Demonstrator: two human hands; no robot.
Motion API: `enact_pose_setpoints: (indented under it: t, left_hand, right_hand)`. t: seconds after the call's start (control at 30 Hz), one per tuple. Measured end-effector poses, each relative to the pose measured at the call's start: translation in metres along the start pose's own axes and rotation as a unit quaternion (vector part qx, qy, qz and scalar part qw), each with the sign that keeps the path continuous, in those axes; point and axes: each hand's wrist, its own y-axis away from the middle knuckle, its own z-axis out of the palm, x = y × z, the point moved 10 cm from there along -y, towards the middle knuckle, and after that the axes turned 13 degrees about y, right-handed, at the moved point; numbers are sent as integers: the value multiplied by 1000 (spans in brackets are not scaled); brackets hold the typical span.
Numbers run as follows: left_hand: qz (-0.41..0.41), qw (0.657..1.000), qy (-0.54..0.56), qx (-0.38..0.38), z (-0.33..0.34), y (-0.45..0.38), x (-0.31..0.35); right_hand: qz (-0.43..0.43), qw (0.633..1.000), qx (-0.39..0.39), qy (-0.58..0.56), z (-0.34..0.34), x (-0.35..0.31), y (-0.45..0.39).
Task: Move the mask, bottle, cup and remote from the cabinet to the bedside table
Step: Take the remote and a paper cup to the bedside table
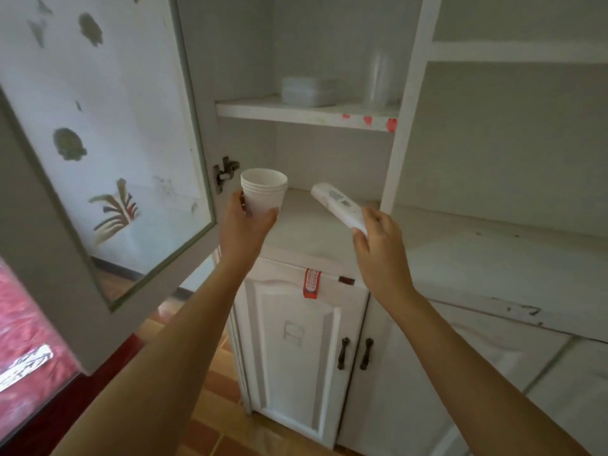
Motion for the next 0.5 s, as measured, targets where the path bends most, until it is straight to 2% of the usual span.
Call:
enact_pose_setpoints:
  t: [0.2,0.5]
  left_hand:
    - [-64,998,-24,8,-32,43,-36]
    - [-92,996,-18,0,-71,105,-44]
  right_hand:
    - [10,996,-84,-14,38,2,39]
    - [0,992,-125,-35,45,-17,90]
